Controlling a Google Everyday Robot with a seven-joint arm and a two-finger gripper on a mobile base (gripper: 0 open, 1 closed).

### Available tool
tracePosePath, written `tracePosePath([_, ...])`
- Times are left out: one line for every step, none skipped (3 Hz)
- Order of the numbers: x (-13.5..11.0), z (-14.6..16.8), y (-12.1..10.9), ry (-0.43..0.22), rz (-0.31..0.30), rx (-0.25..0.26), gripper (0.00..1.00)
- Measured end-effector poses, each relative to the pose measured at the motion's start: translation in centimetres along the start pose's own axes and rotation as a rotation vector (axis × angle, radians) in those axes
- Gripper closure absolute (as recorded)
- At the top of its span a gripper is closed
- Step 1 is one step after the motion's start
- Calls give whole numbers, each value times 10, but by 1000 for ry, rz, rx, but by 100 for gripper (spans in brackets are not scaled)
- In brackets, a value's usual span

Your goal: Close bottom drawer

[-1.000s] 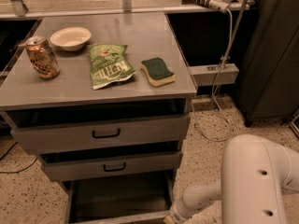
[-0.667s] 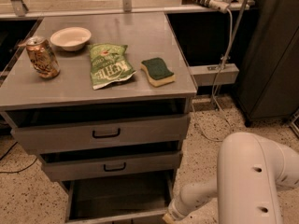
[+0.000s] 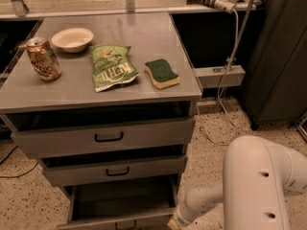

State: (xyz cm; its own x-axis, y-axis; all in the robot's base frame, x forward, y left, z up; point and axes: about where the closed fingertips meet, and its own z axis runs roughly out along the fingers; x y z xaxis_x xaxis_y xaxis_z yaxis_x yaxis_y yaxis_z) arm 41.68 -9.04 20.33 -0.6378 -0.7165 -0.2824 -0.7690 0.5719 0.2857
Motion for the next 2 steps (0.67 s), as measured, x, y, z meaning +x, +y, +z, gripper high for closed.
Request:
tracePosePath([0,0,0,0,0,0,34])
tracePosePath([0,0,0,0,0,0,11])
